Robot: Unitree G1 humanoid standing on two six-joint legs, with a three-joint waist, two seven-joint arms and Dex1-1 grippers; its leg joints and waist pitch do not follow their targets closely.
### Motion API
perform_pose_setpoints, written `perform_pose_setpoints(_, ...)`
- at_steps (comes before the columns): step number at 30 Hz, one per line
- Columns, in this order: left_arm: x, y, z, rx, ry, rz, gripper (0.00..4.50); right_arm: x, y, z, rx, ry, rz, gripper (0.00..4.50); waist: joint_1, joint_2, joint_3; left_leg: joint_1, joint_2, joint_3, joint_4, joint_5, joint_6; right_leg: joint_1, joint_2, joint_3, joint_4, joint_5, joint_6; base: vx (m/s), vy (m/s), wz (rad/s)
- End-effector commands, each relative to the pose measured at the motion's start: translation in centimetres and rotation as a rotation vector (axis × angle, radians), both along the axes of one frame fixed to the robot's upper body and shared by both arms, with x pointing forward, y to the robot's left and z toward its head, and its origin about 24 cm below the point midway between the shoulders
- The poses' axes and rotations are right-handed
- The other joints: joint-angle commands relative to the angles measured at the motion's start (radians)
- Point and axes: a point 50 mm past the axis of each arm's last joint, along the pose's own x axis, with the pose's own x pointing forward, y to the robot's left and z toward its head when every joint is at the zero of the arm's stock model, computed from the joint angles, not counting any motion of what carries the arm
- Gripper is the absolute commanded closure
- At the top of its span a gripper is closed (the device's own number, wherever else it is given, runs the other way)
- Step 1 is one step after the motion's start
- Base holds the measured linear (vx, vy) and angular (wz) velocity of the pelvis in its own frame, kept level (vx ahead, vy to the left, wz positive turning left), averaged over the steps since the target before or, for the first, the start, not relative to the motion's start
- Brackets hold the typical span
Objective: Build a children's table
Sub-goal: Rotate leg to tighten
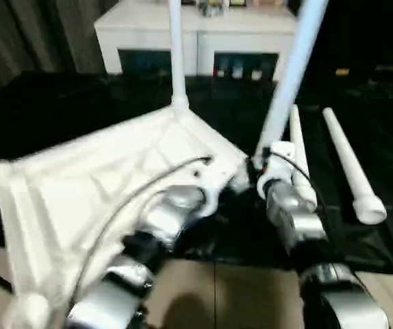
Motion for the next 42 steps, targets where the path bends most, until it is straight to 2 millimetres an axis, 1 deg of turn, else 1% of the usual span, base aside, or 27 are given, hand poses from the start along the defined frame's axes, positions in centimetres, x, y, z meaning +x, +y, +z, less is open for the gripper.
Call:
perform_pose_setpoints(1,0.9,-0.8,1.9,-0.022,-0.113,0.029,4.5,-0.9,2.8,-1.6,0.106,0.075,0.057,1.78,-0.015,-0.007,-0.057,0.036,0.027,-0.034,-0.091,-0.589,-0.029,0.008,-0.025,-0.003,-0.089,-0.508,-0.085,0.0,0.0,0.0)
perform_pose_setpoints(4,1.2,-0.1,2.0,0.015,-0.148,0.0,4.5,-0.4,2.9,-0.8,0.109,0.023,0.068,1.78,-0.016,-0.008,-0.063,0.033,0.026,-0.034,-0.09,-0.553,-0.015,0.01,-0.031,0.003,-0.088,-0.495,-0.099,0.0,0.0,0.0)
perform_pose_setpoints(5,1.2,-0.1,2.0,0.017,-0.148,-0.001,4.5,-0.3,2.9,-0.7,0.109,0.02,0.069,1.43,-0.015,-0.01,-0.062,0.031,0.026,-0.033,-0.091,-0.543,-0.01,0.007,-0.031,0.005,-0.087,-0.479,-0.109,0.0,0.0,0.0)
perform_pose_setpoints(7,1.3,0.5,1.7,0.026,-0.141,-0.014,4.5,0.0,2.6,-0.3,0.112,-0.026,0.073,1.22,-0.015,-0.009,-0.065,0.028,0.027,-0.032,-0.09,-0.525,-0.005,0.008,-0.032,0.009,-0.083,-0.453,-0.125,0.0,0.0,0.0)
perform_pose_setpoints(12,1.4,1.3,1.5,0.049,-0.163,-0.051,4.5,0.3,1.8,1.1,0.064,-0.138,0.087,0.9,-0.02,-0.006,-0.067,0.007,0.026,-0.032,-0.093,-0.477,0.015,0.019,-0.036,0.01,-0.072,-0.406,-0.151,0.0,0.0,0.0)
perform_pose_setpoints(13,1.5,1.4,1.5,0.058,-0.175,-0.072,4.5,0.3,1.5,1.6,0.051,-0.172,0.087,0.76,-0.021,-0.008,-0.071,-0.002,0.028,-0.034,-0.094,-0.439,0.018,0.027,-0.036,0.012,-0.066,-0.378,-0.15,0.0,0.0,0.0)
perform_pose_setpoints(14,1.5,1.5,1.6,0.063,-0.195,-0.097,4.5,0.3,1.1,2.3,0.03,-0.211,0.085,0.65,-0.019,-0.008,-0.073,-0.003,0.028,-0.033,-0.093,-0.416,0.022,0.027,-0.035,0.013,-0.064,-0.354,-0.154,0.0,0.0,0.0)
perform_pose_setpoints(15,1.5,1.5,1.6,0.063,-0.201,-0.102,4.5,0.2,1.0,2.5,0.023,-0.222,0.083,0.56,-0.013,-0.007,-0.073,0.009,0.03,-0.025,-0.09,-0.399,0.029,0.013,-0.031,0.018,-0.063,-0.311,-0.173,0.0,0.0,0.0)
perform_pose_setpoints(16,1.7,1.7,1.7,0.071,-0.218,-0.108,4.5,0.1,0.6,3.0,0.012,-0.254,0.083,0.56,-0.012,-0.008,-0.072,0.009,0.028,-0.024,-0.089,-0.4,0.032,0.013,-0.03,0.019,-0.064,-0.313,-0.177,0.0,0.0,0.0)
perform_pose_setpoints(17,2.0,1.7,2.0,0.088,-0.255,-0.128,4.5,-0.2,0.2,3.6,0.005,-0.287,0.087,0.56,-0.007,0.0,-0.07,0.014,0.027,-0.022,-0.089,-0.41,0.036,0.009,-0.028,0.019,-0.069,-0.343,-0.167,0.0,0.0,0.0)
perform_pose_setpoints(18,2.3,1.9,2.1,0.096,-0.278,-0.124,4.5,-0.4,-0.1,3.9,-0.004,-0.304,0.084,0.56,-0.007,-0.004,-0.071,0.017,0.028,-0.02,-0.089,-0.415,0.034,0.007,-0.027,0.021,-0.07,-0.348,-0.164,0.0,0.0,0.0)
perform_pose_setpoints(21,2.8,1.9,2.7,0.106,-0.348,-0.133,4.5,-1.1,-0.7,4.3,-0.015,-0.325,0.091,0.56,-0.004,0.001,-0.071,0.013,0.025,-0.022,-0.091,-0.413,0.03,0.008,-0.026,0.021,-0.076,-0.372,-0.146,0.0,0.0,0.0)
perform_pose_setpoints(22,3.0,1.9,2.8,0.105,-0.362,-0.125,4.5,-1.2,-0.7,4.3,-0.018,-0.328,0.093,0.56,-0.003,-0.002,-0.073,0.012,0.026,-0.022,-0.09,-0.403,0.028,0.01,-0.026,0.022,-0.073,-0.359,-0.144,0.0,0.0,0.0)
perform_pose_setpoints(23,3.3,2.0,3.2,0.075,-0.388,-0.084,4.5,-1.5,-0.8,4.4,-0.033,-0.332,0.109,0.56,0.002,0.009,-0.076,0.01,0.027,-0.024,-0.091,-0.374,0.027,0.014,-0.028,0.024,-0.064,-0.315,-0.155,0.0,0.0,0.0)
perform_pose_setpoints(24,3.6,2.2,3.4,0.05,-0.376,-0.049,4.5,-1.6,-0.8,4.5,-0.032,-0.332,0.11,0.56,0.001,0.004,-0.076,0.007,0.028,-0.023,-0.091,-0.362,0.029,0.016,-0.027,0.024,-0.064,-0.29,-0.16,0.0,0.0,0.0)
perform_pose_setpoints(26,3.7,2.4,3.5,0.029,-0.364,-0.038,4.06,-1.8,-0.9,4.5,-0.029,-0.331,0.108,0.52,0.004,-0.002,-0.078,0.001,0.027,-0.021,-0.088,-0.324,0.045,0.021,-0.029,0.024,-0.055,-0.25,-0.181,0.0,0.0,0.0)
perform_pose_setpoints(28,4.1,2.9,4.3,-0.067,-0.354,0.012,3.94,-2.2,-0.9,4.4,-0.053,-0.327,0.128,0.52,0.011,0.002,-0.083,0.003,0.027,-0.018,-0.081,-0.284,0.063,0.02,-0.032,0.025,-0.053,-0.234,-0.201,0.0,0.0,0.0)
perform_pose_setpoints(29,4.4,3.3,4.8,-0.097,-0.377,0.043,3.92,-2.4,-0.9,4.2,-0.058,-0.317,0.134,0.52,0.013,0.003,-0.084,0.008,0.029,-0.016,-0.077,-0.267,0.072,0.012,-0.03,0.026,-0.049,-0.192,-0.221,0.0,0.0,0.0)
perform_pose_setpoints(30,4.5,3.6,5.1,-0.121,-0.383,0.066,3.76,-2.5,-0.8,4.1,-0.055,-0.311,0.137,0.52,0.012,0.0,-0.082,0.005,0.027,-0.014,-0.076,-0.267,0.078,0.012,-0.027,0.025,-0.048,-0.189,-0.224,0.051,-0.017,0.04)
perform_pose_setpoints(31,4.7,4.2,5.5,-0.136,-0.403,0.083,3.76,-2.6,-0.7,4.0,-0.051,-0.303,0.142,0.52,0.011,-0.002,-0.084,-0.006,0.026,-0.016,-0.074,-0.246,0.088,0.022,-0.029,0.026,-0.039,-0.172,-0.225,0.051,-0.012,-0.02)
perform_pose_setpoints(32,4.8,4.6,5.7,-0.14,-0.416,0.088,3.65,-2.7,-0.6,4.0,-0.052,-0.298,0.147,0.52,0.013,-0.005,-0.085,-0.005,0.026,-0.016,-0.073,-0.231,0.095,0.022,-0.03,0.026,-0.037,-0.162,-0.226,0.051,-0.012,-0.02)
perform_pose_setpoints(33,4.8,4.9,5.8,-0.142,-0.417,0.09,3.59,-2.8,-0.5,4.0,-0.048,-0.294,0.154,0.52,0.013,0.0,-0.086,-0.006,0.026,-0.016,-0.071,-0.197,0.109,0.023,-0.03,0.026,-0.032,-0.133,-0.23,0.0,0.0,0.0)
perform_pose_setpoints(38,4.0,7.8,5.9,-0.15,-0.368,0.074,3.16,-3.2,0.5,3.8,-0.043,-0.279,0.228,0.52,0.015,0.002,-0.091,-0.001,0.03,-0.011,-0.06,-0.11,0.144,0.023,-0.024,0.029,-0.011,-0.018,-0.279,0.013,-0.002,-0.01)
perform_pose_setpoints(39,2.4,10.0,6.0,-0.157,-0.295,-0.016,3.08,-3.4,1.0,3.6,-0.036,-0.266,0.271,0.52,0.017,0.003,-0.088,-0.004,0.034,-0.012,-0.062,-0.092,0.151,0.024,-0.028,0.029,-0.008,-0.017,-0.291,0.0,0.0,0.0)
perform_pose_setpoints(40,1.9,10.4,6.0,-0.161,-0.275,-0.043,3.08,-3.5,1.1,3.6,-0.033,-0.262,0.283,0.52,0.016,0.006,-0.088,-0.005,0.035,-0.012,-0.062,-0.089,0.151,0.024,-0.027,0.029,-0.006,-0.027,-0.289,0.0,0.0,0.0)
perform_pose_setpoints(41,1.8,10.5,6.0,-0.161,-0.274,-0.046,2.97,-3.5,1.1,3.6,-0.033,-0.262,0.284,0.52,0.015,0.006,-0.088,0.002,0.035,-0.007,-0.061,-0.095,0.148,0.015,-0.022,0.03,-0.009,-0.037,-0.287,0.0,0.0,0.0)
perform_pose_setpoints(42,0.6,11.9,6.2,-0.147,-0.242,-0.115,2.85,-3.7,1.5,3.4,-0.035,-0.253,0.321,0.52,0.021,0.007,-0.088,0.007,0.039,-0.009,-0.061,-0.117,0.123,0.014,-0.024,0.032,-0.005,-0.06,-0.281,0.0,0.0,0.0)
